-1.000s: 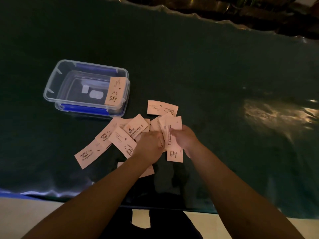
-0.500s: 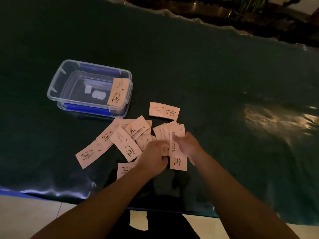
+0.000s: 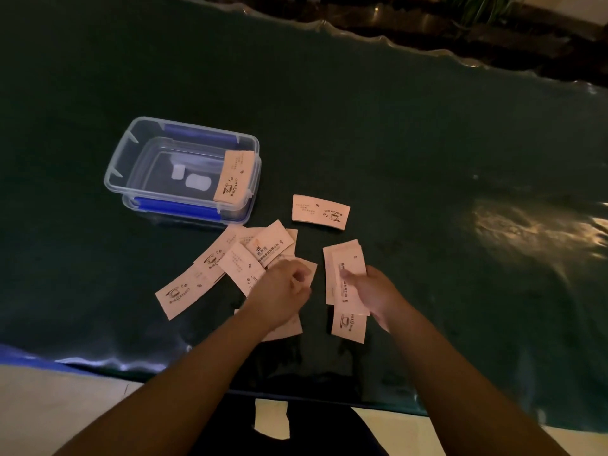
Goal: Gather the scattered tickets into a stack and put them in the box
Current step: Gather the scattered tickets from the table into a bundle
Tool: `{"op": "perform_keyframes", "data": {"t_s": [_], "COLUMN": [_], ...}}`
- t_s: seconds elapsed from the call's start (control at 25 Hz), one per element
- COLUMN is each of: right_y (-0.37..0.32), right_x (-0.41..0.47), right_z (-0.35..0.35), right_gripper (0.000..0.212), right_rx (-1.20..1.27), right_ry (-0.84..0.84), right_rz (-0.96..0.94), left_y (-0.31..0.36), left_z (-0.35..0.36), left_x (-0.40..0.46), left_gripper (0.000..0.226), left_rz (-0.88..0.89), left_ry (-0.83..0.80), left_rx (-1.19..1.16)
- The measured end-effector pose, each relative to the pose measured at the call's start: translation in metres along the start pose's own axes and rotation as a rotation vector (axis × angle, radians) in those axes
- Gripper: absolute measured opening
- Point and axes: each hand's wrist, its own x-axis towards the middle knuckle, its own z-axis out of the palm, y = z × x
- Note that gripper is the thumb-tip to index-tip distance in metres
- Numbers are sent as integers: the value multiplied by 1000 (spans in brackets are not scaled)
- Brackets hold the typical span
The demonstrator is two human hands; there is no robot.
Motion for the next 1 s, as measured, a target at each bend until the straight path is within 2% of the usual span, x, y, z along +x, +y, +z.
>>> {"op": "perform_keyframes", "data": {"t_s": [0.12, 0.2, 0.28, 0.32, 0.44, 0.56, 0.72, 0.8, 0.88, 0.92, 1.0], "right_y": [2, 2, 0, -1, -7, -10, -11, -9, -8, -7, -5], "right_x": [0, -2, -4, -6, -10, -14, -17, -16, -17, -18, -17], "right_z": [5, 10, 15, 17, 23, 28, 28, 27, 24, 23, 19], "right_gripper": [44, 46, 47, 47, 44, 41, 40, 40, 40, 40, 41], "right_rx": [35, 51, 59, 74, 122, 155, 163, 164, 161, 154, 141], "right_ry": [-8, -12, -9, -13, -43, -63, -58, -52, -33, -26, -14], "right_rz": [3, -1, -17, -26, -52, -64, -76, -79, -67, -61, -51], "left_y": [-16, -30, -39, -42, -45, -40, -33, -30, -29, -30, -39], "left_z": [-27, -39, -44, -44, -31, -20, -25, -34, -46, -54, -67], "left_x": [9, 15, 20, 21, 24, 30, 39, 42, 43, 39, 32], "left_gripper": [35, 66, 103, 114, 126, 122, 120, 100, 67, 62, 76], "left_rz": [-135, -306, -519, -575, -616, -609, -716, -732, -629, -537, -206], "left_ry": [210, 325, 270, 213, 157, 222, 272, 232, 118, 104, 158], "left_rx": [89, 182, 288, 353, 443, 395, 76, 29, 159, 265, 620]}}
